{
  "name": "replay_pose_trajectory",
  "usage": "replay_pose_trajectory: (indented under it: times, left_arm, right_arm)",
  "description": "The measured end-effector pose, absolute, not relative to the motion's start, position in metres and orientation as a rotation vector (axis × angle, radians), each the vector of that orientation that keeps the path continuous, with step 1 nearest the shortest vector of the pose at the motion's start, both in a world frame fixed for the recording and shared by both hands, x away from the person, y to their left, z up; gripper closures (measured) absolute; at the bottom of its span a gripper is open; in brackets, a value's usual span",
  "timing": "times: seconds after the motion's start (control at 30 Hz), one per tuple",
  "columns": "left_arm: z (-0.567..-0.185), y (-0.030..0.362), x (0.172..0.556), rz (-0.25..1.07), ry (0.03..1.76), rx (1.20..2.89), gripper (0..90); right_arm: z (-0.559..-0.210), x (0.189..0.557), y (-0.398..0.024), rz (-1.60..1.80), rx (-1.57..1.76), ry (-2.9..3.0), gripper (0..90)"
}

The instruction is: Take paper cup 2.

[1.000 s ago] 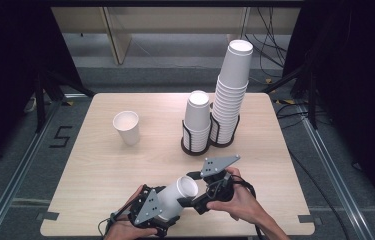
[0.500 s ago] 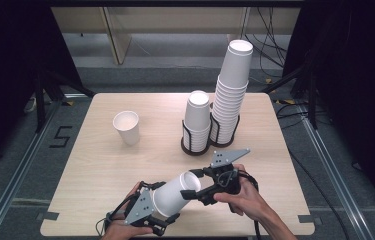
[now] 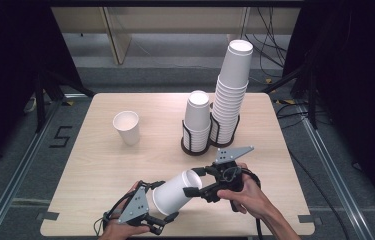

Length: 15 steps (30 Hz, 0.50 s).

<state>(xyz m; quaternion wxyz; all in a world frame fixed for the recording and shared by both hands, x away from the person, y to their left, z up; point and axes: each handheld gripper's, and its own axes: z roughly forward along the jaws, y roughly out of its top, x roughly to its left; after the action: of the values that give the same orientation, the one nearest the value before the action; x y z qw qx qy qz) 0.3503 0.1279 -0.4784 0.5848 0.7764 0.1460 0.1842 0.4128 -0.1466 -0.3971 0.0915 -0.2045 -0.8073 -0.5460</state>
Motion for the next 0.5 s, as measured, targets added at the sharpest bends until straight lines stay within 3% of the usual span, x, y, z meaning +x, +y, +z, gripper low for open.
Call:
replay_pose_trajectory:
  times: [0.5]
  left_arm:
    - [-0.479,0.1283,0.3493,0.462,0.251,1.932,9.2]
  right_arm:
    - [-0.3915,0.4062,-0.1439,-1.5,-0.499,-2.666,18.3]
